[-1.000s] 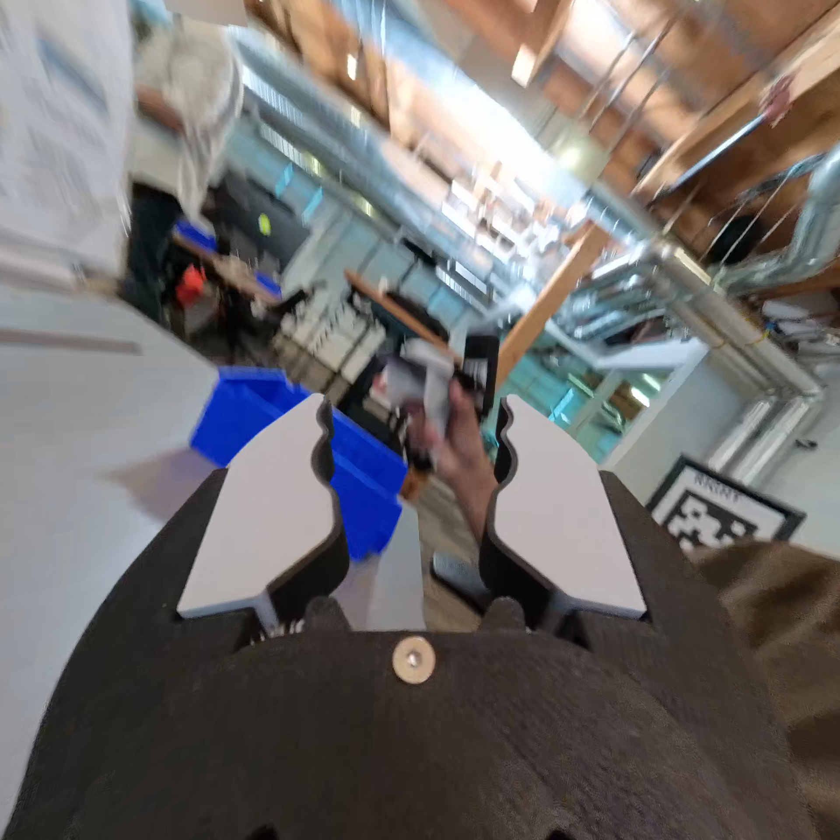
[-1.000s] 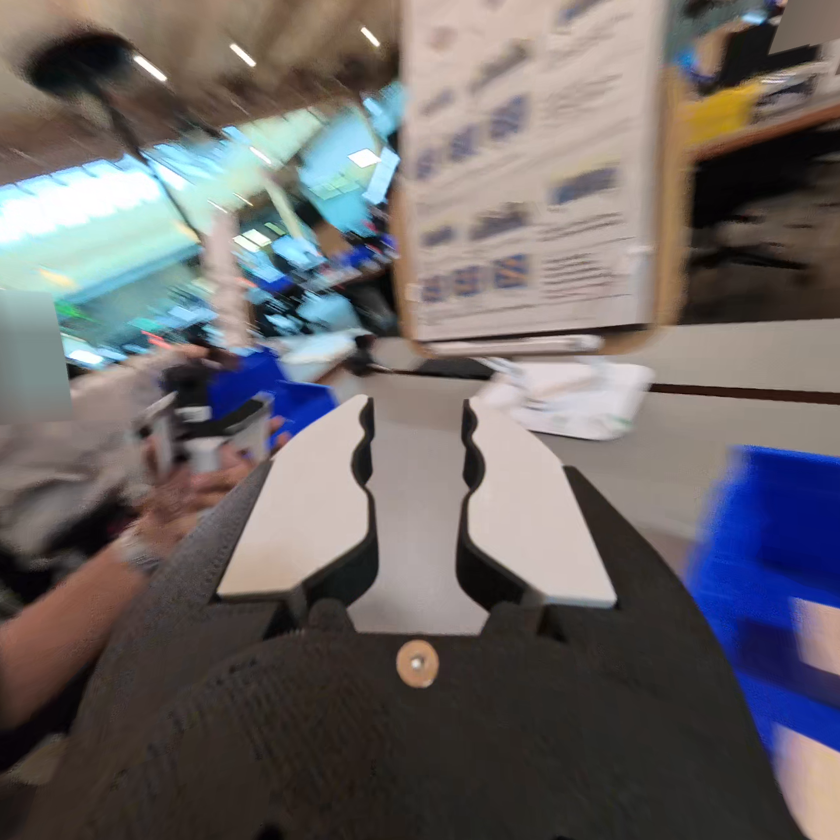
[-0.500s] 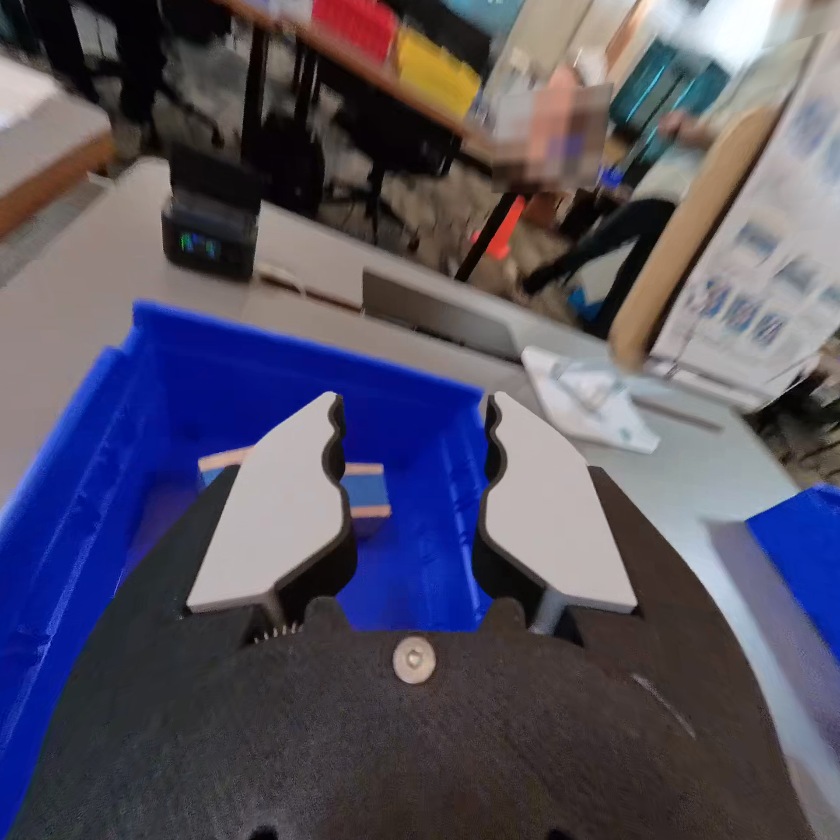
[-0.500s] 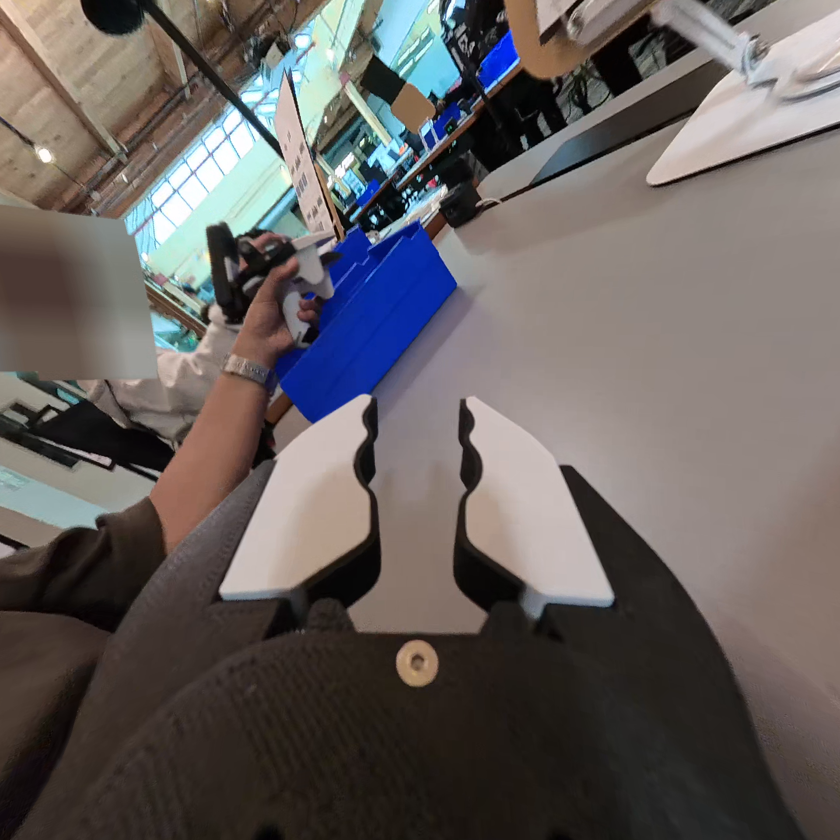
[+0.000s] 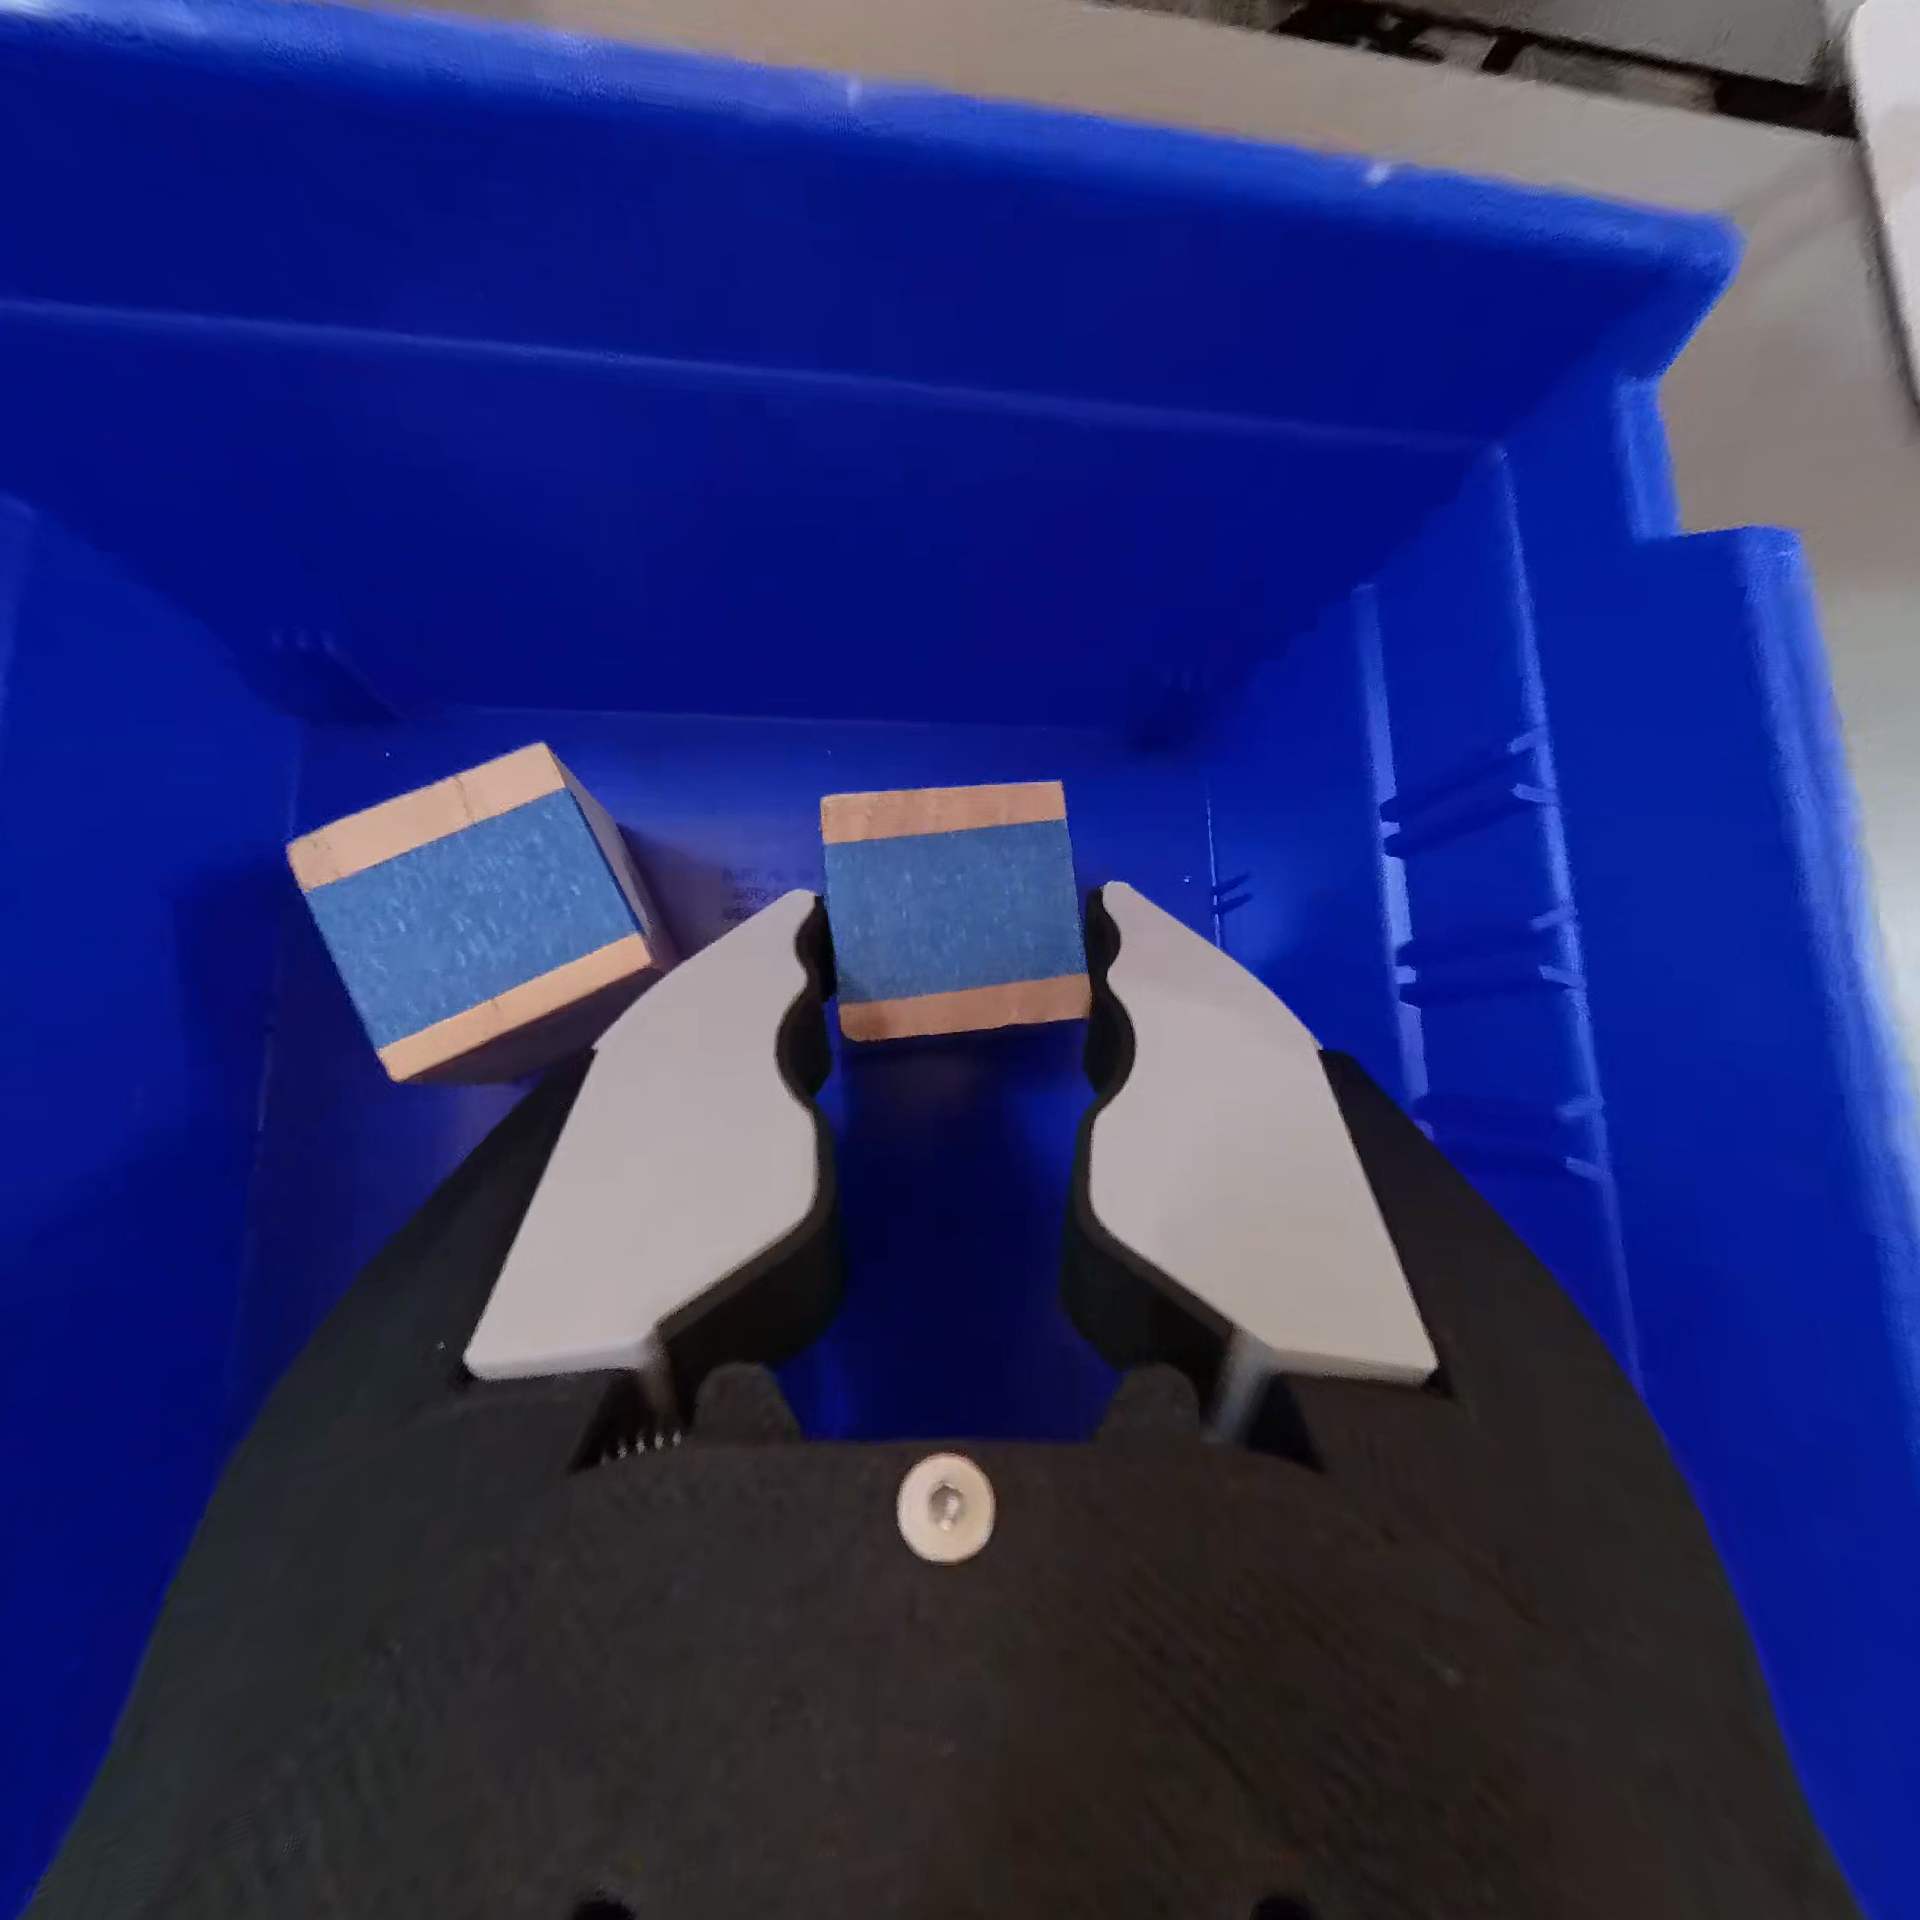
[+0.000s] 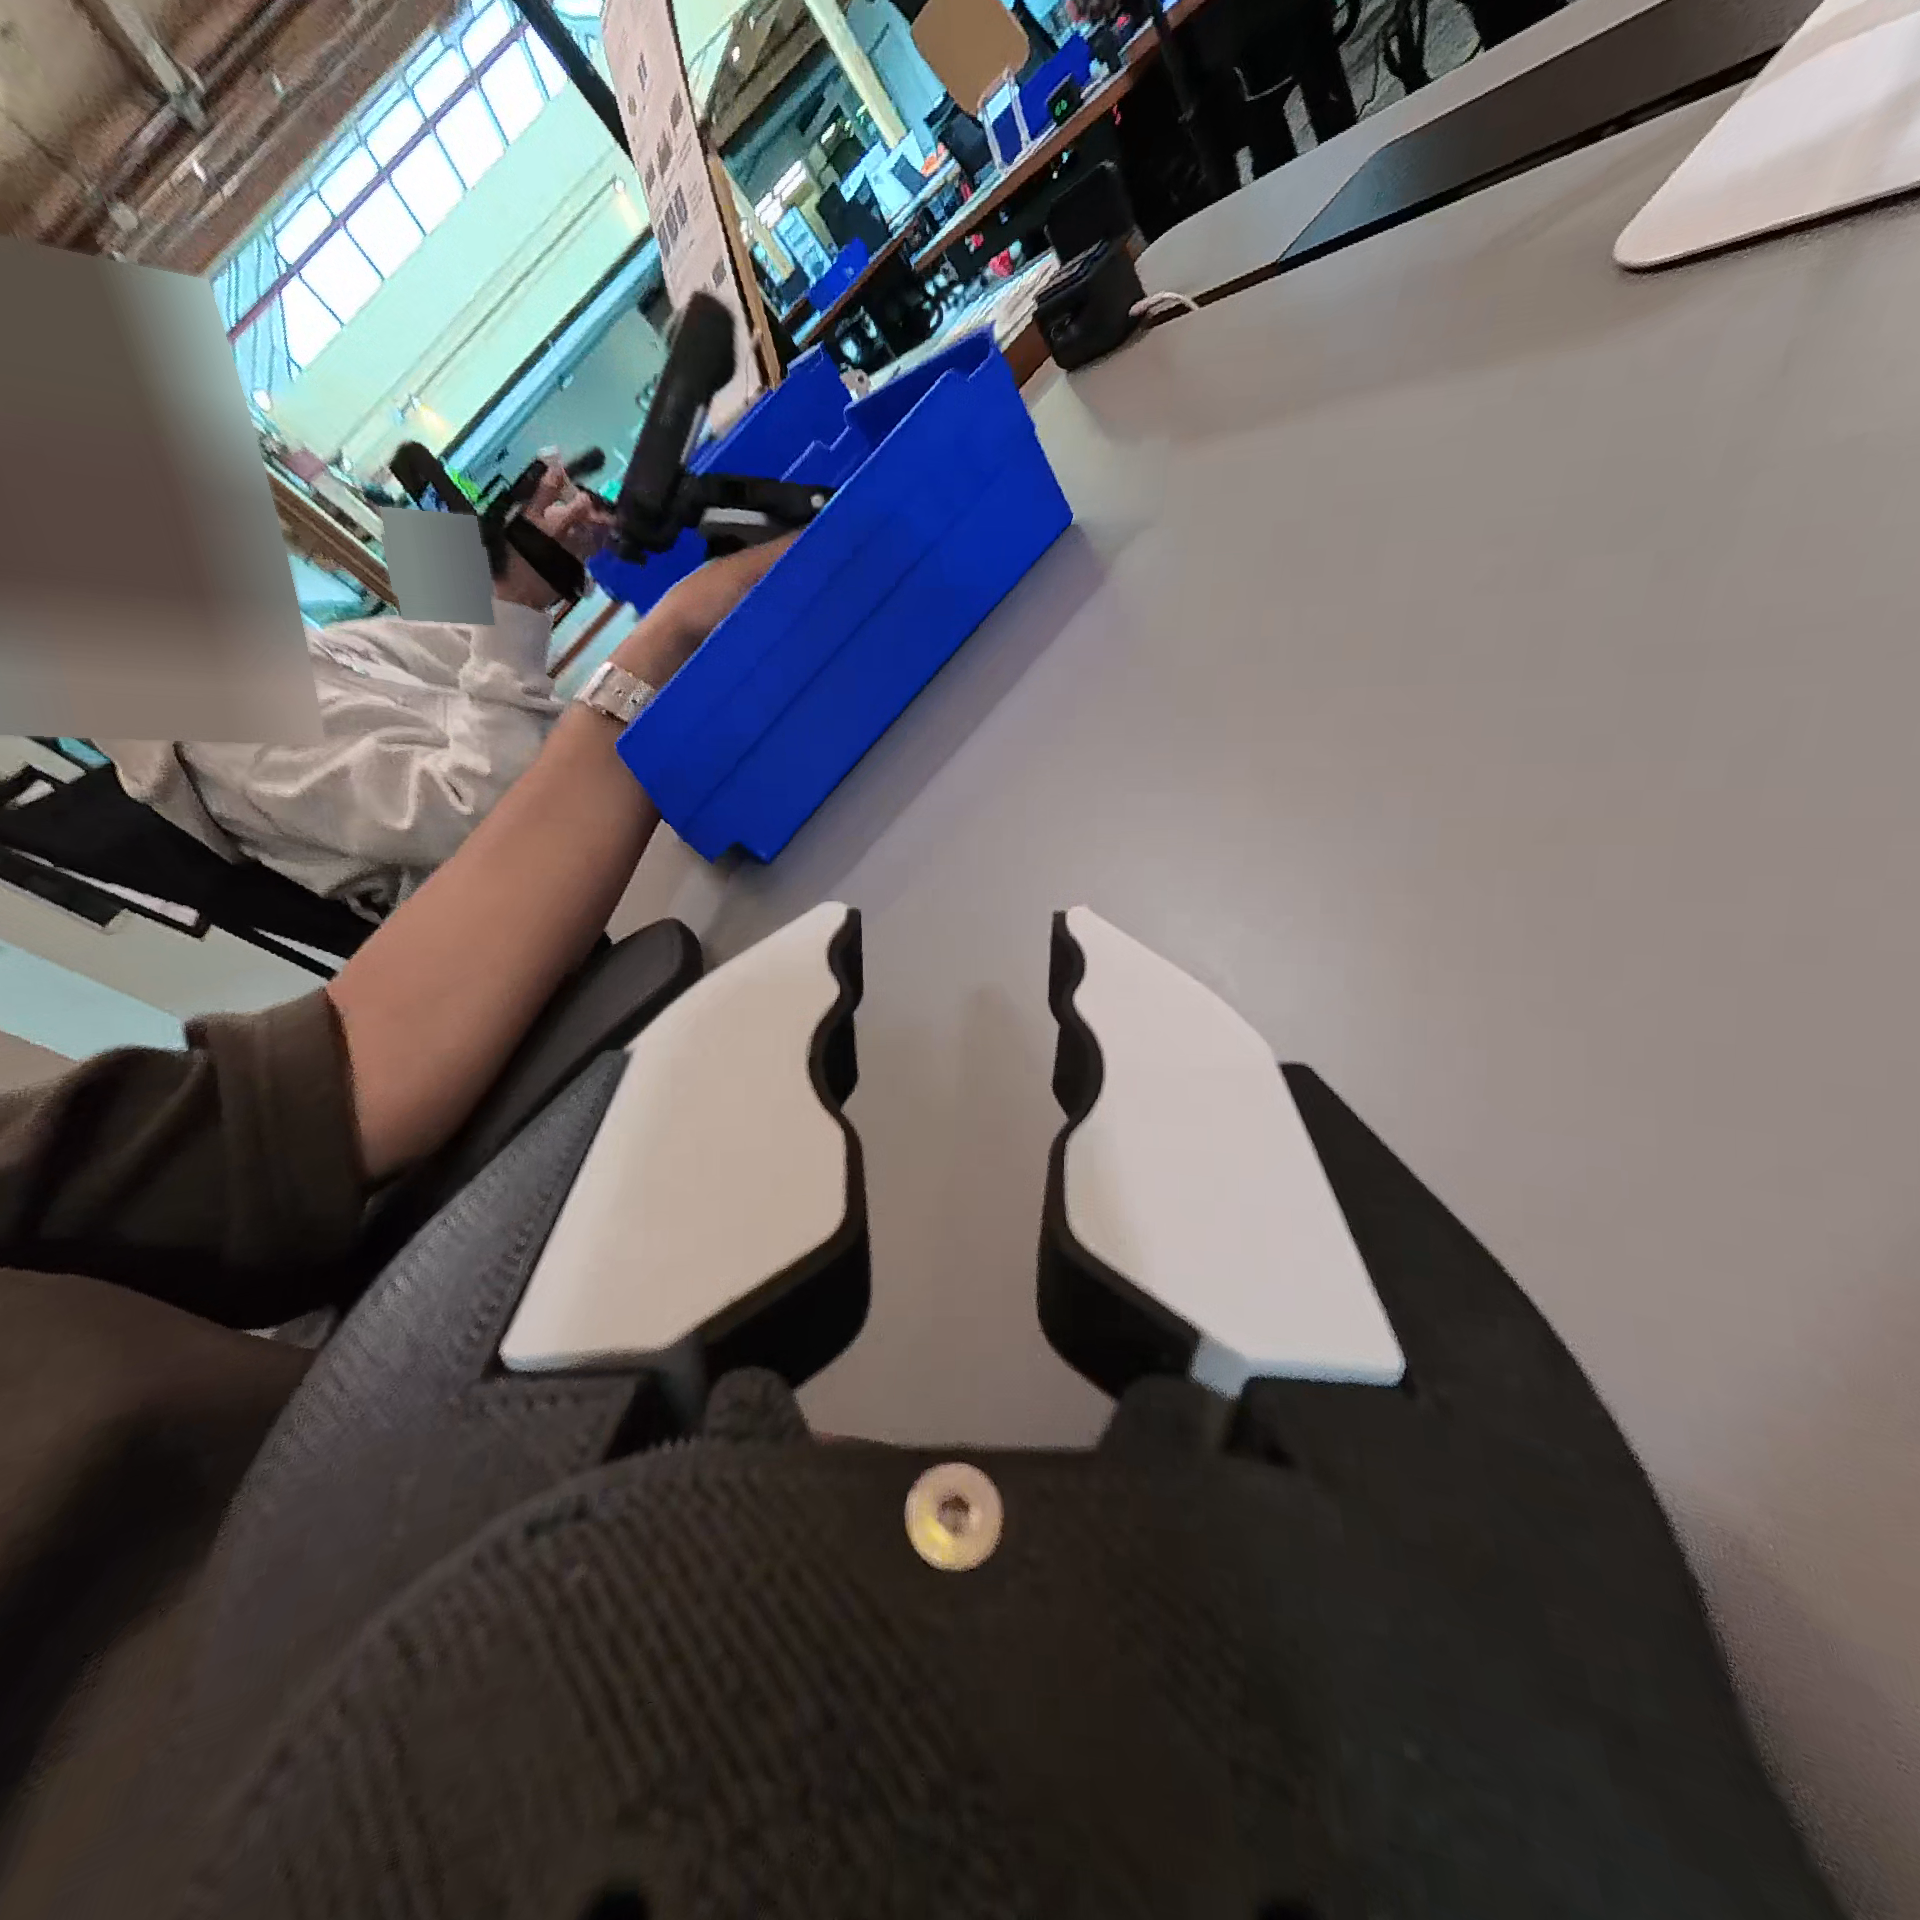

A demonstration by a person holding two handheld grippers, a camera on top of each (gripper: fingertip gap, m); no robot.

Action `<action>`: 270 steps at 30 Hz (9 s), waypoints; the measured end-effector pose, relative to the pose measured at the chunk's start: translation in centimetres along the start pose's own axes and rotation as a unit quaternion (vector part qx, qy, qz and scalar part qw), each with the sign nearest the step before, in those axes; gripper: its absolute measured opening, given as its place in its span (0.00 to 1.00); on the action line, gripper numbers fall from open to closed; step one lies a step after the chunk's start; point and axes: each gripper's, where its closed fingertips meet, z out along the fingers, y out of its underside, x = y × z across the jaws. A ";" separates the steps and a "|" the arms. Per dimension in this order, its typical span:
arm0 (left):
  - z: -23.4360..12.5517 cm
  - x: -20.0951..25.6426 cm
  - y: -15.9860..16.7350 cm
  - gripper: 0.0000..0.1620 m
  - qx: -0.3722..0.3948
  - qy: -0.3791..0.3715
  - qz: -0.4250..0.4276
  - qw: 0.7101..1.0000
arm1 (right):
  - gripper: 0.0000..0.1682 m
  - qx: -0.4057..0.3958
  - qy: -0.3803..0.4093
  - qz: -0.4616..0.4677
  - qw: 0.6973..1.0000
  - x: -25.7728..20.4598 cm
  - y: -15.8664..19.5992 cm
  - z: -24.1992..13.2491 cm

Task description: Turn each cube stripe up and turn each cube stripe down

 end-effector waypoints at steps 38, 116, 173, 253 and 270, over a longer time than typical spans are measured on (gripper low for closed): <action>-21.1 45.0 4.7 0.28 0.086 0.801 -0.015 0.593 | 0.34 0.242 -0.088 0.031 0.966 -2.1 -8.2 -7.8; -20.8 46.4 5.7 0.28 0.080 0.797 -0.099 0.591 | 0.25 0.241 0.160 -0.258 0.922 -1.3 -15.3 -15.9; -21.3 40.0 3.4 0.32 0.111 0.717 0.005 0.688 | 0.33 0.088 0.434 -0.187 0.877 12.7 -21.0 -26.1; -22.3 47.5 7.4 0.28 0.094 0.805 0.012 0.585 | 0.27 0.276 -0.029 -0.061 0.959 -4.2 -8.2 -9.5; -18.7 47.0 7.6 0.25 0.056 0.784 -0.008 0.618 | 0.27 -0.025 0.479 -0.162 0.863 13.4 -11.5 -30.0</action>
